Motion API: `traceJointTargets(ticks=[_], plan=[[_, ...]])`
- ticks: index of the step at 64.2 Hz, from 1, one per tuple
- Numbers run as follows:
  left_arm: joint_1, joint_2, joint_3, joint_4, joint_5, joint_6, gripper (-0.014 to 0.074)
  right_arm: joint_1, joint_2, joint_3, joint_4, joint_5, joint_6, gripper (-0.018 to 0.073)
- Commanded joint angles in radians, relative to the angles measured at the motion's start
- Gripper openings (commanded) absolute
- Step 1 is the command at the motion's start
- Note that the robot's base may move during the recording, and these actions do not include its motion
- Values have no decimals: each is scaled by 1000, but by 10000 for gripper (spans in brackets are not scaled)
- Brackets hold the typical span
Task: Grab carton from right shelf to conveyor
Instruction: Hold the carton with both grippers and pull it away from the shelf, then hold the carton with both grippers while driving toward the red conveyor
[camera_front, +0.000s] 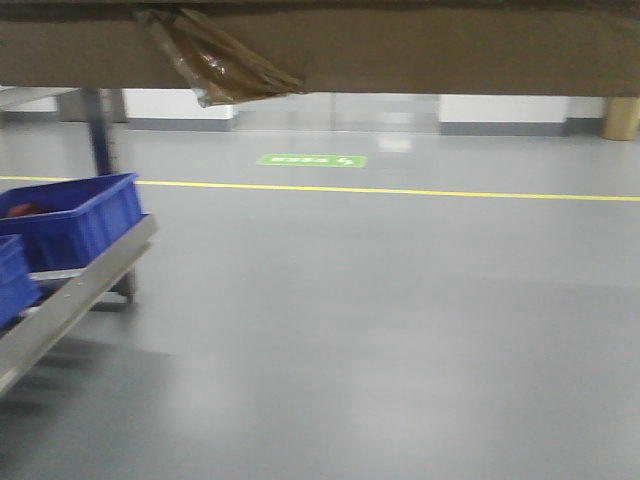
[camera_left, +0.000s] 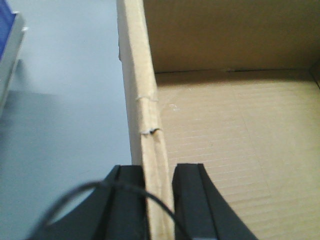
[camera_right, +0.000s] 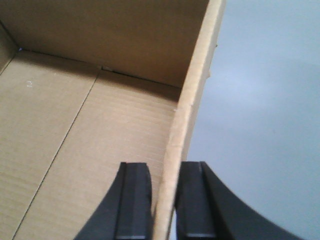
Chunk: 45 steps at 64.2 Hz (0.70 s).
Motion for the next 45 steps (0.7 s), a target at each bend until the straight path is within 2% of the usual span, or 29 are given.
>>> traceJointTargets(ticks=[1, 45], plan=[[1, -12, -6, -5, -56, -1, -20, 0, -11, -1, 19, -45, -24, -67], [1, -12, -6, -5, -56, -1, -20, 0, -11, -1, 19, -45, -24, -67]])
